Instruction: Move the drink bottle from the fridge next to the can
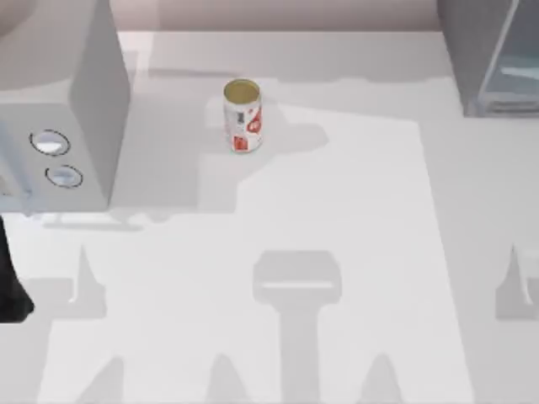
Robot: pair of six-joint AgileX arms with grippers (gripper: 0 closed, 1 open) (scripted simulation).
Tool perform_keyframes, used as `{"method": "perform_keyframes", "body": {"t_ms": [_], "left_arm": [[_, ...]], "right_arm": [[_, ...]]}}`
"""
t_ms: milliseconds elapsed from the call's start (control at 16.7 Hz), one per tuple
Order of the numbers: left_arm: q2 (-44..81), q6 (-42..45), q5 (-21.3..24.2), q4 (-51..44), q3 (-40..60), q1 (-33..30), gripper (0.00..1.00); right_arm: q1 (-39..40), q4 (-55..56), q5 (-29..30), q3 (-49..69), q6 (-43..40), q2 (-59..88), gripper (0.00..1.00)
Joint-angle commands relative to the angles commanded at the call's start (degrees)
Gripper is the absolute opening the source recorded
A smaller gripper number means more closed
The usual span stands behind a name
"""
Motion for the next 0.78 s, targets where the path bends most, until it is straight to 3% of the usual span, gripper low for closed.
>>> {"method": "perform_keyframes", "body": {"t_ms": [360, 780], "left_arm": [[0.0, 0.0, 0.0, 0.0, 0.0, 0.0, 1.0], [0.0, 0.0, 0.0, 0.0, 0.0, 0.0, 1.0]], "right_arm": [[-1.25, 4.73, -0.62, 4.34, -0.08, 5.96, 1.0], [-5.64, 23.49, -4.43, 21.34, -0.01, 39.24, 1.0]]}}
